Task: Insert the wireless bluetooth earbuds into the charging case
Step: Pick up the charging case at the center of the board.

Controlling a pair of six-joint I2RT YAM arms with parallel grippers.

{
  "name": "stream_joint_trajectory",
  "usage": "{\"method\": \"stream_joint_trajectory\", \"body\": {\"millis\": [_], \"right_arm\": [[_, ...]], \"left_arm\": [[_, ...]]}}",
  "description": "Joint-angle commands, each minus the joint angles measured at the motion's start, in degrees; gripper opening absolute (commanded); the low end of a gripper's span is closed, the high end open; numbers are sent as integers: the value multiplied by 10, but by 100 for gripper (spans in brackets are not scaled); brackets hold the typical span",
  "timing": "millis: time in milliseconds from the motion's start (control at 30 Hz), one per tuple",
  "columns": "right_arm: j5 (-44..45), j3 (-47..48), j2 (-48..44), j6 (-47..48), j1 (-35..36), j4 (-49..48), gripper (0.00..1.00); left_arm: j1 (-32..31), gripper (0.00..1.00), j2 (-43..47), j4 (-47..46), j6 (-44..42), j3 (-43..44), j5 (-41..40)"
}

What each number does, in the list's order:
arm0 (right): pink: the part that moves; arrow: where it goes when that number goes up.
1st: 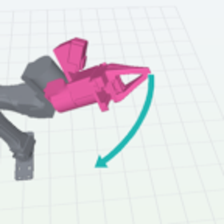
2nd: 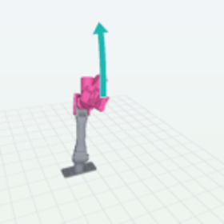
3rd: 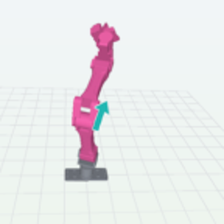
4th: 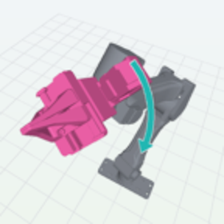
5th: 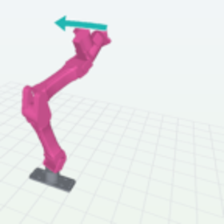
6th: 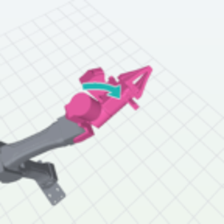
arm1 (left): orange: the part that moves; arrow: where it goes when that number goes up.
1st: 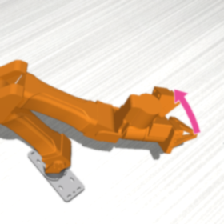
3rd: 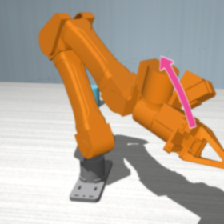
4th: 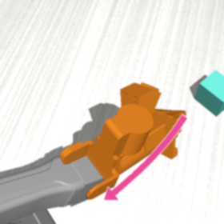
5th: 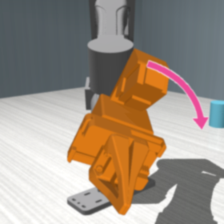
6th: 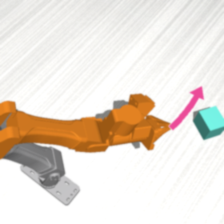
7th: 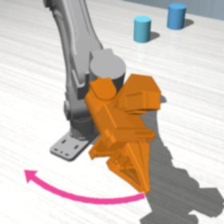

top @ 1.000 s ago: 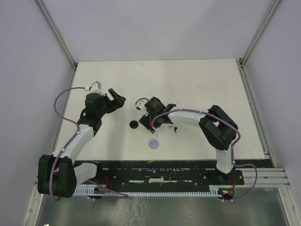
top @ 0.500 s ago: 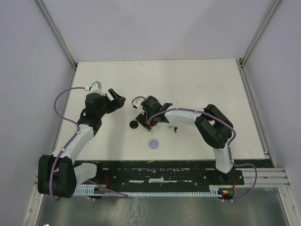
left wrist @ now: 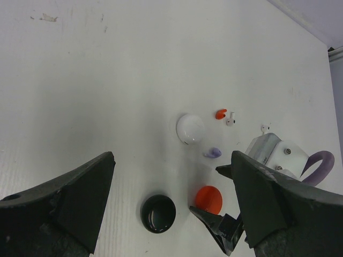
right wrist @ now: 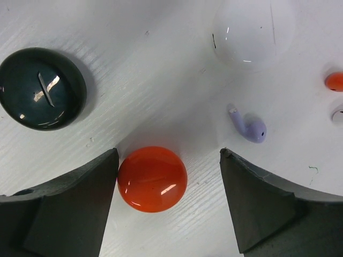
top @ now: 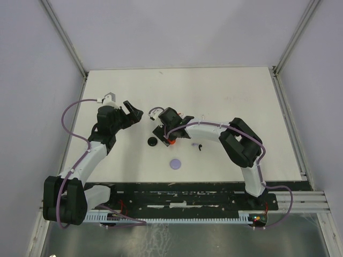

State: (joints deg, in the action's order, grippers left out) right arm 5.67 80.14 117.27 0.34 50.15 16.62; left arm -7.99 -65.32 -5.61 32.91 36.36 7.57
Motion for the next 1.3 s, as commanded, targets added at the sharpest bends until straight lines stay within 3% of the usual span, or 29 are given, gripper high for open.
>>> {"method": "stream_joint_trajectory", "body": {"millis": [0,500,933,1133,1267], "right_arm": [[4,-3,-12,-3,3,-16,85],[-34,-62,-49,-12,3,-28,85],[-28,-58,-38,-10,2,-24,73],[-27,-58,-40,-10,1,-18,59],[-21,-61,-45,-8,1,-22,33]], "left_arm": [[1,95,5,0,-31,18,-6],[2,95,6,2,-31,19,-6],[1,95,5,2,-31,20,-3],[1,95,3,2,-31,20,0],[2,95,3,-3,-30,21,15]]}}
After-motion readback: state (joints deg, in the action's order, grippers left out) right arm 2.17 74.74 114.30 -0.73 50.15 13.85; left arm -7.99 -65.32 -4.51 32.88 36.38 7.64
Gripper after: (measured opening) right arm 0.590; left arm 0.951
